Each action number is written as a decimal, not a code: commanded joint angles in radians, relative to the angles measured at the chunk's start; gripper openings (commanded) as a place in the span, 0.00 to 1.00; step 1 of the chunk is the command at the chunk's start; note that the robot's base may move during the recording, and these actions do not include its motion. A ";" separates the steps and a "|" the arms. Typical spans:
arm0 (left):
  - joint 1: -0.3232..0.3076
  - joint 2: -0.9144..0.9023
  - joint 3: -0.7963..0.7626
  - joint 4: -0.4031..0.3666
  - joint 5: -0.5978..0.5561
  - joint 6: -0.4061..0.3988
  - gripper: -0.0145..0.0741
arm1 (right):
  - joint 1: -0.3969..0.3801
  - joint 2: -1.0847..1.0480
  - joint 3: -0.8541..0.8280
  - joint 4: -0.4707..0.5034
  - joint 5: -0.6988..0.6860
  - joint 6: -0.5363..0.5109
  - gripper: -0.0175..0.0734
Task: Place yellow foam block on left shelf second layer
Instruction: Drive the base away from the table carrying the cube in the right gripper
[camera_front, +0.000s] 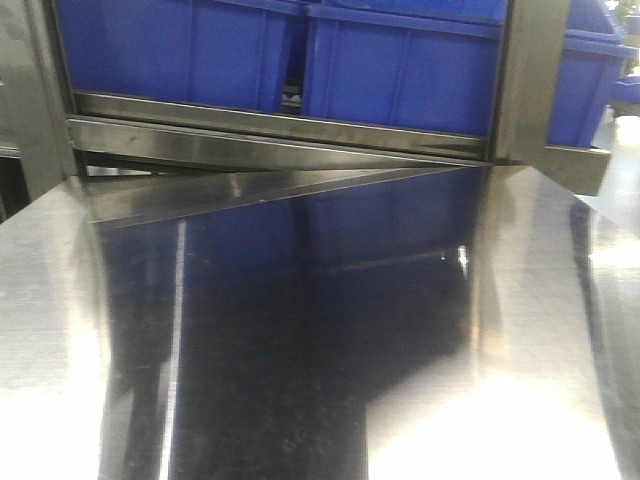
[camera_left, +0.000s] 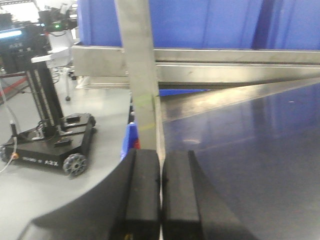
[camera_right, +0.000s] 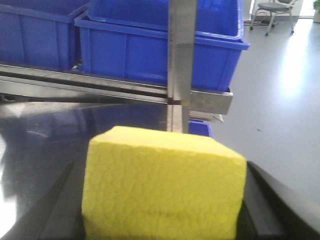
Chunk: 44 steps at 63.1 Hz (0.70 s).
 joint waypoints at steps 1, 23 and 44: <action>-0.003 -0.014 0.026 -0.003 -0.084 -0.004 0.32 | -0.004 0.013 -0.030 -0.006 -0.092 -0.006 0.57; -0.003 -0.014 0.026 -0.003 -0.084 -0.004 0.32 | -0.004 0.012 -0.030 -0.006 -0.091 -0.006 0.57; -0.003 -0.014 0.026 -0.003 -0.084 -0.004 0.32 | -0.004 0.013 -0.030 -0.006 -0.091 -0.006 0.57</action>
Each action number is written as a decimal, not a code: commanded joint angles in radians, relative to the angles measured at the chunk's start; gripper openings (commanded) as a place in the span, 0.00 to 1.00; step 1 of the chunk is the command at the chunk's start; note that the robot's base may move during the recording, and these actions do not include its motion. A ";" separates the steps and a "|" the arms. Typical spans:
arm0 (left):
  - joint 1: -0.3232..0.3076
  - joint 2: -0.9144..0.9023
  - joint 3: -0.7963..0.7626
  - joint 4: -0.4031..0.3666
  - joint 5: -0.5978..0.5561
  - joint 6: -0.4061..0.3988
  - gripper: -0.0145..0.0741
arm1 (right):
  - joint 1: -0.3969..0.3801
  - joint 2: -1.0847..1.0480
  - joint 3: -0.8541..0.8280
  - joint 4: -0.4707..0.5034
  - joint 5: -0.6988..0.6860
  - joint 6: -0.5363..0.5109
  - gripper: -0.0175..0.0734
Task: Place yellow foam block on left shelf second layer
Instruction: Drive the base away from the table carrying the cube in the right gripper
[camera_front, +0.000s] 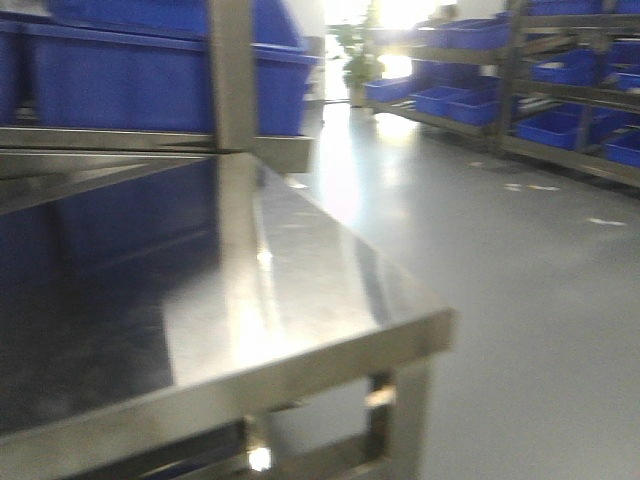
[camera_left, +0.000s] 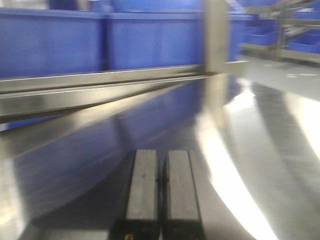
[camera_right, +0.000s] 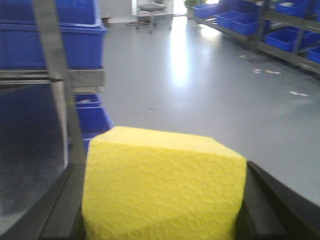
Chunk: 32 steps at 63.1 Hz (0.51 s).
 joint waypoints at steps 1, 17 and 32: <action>-0.003 -0.014 0.026 -0.003 -0.084 -0.004 0.32 | -0.004 0.013 -0.030 -0.006 -0.091 -0.006 0.57; -0.003 -0.014 0.026 -0.003 -0.084 -0.004 0.32 | -0.004 0.013 -0.030 -0.006 -0.091 -0.006 0.57; -0.003 -0.014 0.026 -0.003 -0.084 -0.004 0.32 | -0.004 0.013 -0.030 -0.006 -0.091 -0.006 0.57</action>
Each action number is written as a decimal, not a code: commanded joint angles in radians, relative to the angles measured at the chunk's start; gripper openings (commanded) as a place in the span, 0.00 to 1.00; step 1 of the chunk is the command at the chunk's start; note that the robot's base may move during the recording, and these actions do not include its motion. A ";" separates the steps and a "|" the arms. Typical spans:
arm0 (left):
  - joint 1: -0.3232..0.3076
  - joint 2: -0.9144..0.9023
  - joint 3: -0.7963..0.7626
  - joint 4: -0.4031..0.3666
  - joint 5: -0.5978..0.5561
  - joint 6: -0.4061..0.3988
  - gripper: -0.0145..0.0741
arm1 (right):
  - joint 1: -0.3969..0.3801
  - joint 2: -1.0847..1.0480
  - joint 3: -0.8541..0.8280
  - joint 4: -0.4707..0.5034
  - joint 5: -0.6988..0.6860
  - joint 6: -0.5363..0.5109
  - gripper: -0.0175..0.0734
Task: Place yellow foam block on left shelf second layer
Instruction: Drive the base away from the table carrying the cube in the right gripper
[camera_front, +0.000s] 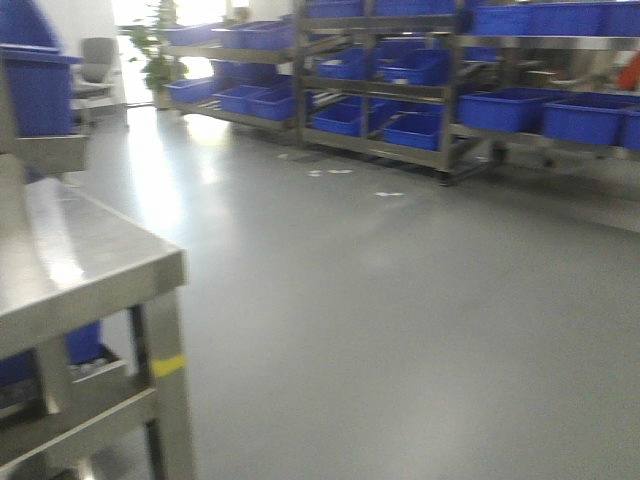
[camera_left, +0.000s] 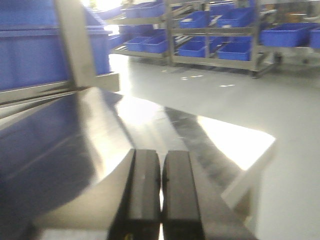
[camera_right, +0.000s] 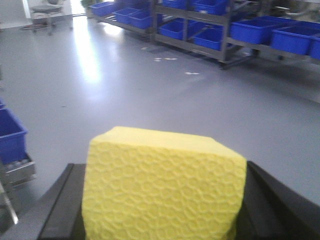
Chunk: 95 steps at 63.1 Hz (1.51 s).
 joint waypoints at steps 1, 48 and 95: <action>-0.003 -0.014 0.026 -0.003 -0.084 -0.004 0.32 | -0.004 0.013 -0.030 -0.006 -0.091 -0.006 0.57; -0.003 -0.014 0.026 -0.003 -0.084 -0.004 0.32 | -0.004 0.013 -0.030 -0.006 -0.091 -0.006 0.57; -0.003 -0.014 0.026 -0.003 -0.084 -0.004 0.32 | -0.004 0.012 -0.030 -0.006 -0.091 -0.006 0.57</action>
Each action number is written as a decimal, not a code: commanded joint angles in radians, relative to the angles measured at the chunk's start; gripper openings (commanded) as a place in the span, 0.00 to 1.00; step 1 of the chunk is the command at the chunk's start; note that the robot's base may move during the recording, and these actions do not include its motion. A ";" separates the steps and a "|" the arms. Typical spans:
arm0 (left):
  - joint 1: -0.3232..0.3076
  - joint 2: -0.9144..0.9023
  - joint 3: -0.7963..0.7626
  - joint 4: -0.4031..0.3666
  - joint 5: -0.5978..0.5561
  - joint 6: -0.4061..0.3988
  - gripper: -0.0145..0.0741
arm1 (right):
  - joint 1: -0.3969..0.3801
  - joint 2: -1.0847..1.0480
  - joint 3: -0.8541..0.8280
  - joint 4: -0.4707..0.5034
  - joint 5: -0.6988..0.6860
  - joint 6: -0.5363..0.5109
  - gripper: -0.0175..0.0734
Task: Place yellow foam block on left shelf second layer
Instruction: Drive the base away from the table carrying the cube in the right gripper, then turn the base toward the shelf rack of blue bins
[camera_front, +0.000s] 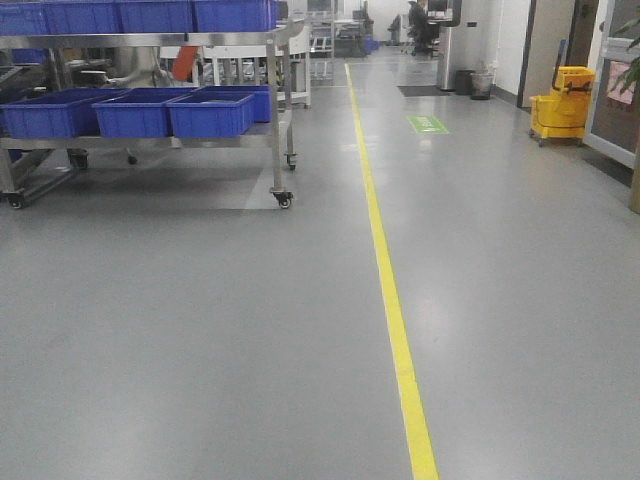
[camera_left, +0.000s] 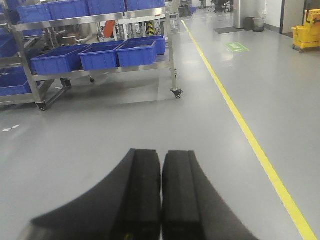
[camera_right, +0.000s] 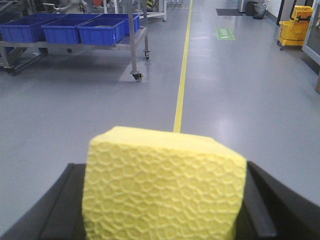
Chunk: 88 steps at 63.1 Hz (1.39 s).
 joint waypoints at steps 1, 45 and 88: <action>-0.003 -0.014 0.026 -0.003 -0.085 -0.004 0.32 | -0.004 0.016 -0.030 -0.006 -0.091 -0.006 0.57; -0.003 -0.014 0.026 -0.003 -0.086 -0.004 0.32 | -0.004 0.016 -0.030 -0.006 -0.092 -0.006 0.57; -0.003 -0.014 0.026 -0.003 -0.086 -0.004 0.32 | -0.004 0.016 -0.030 -0.006 -0.091 -0.006 0.57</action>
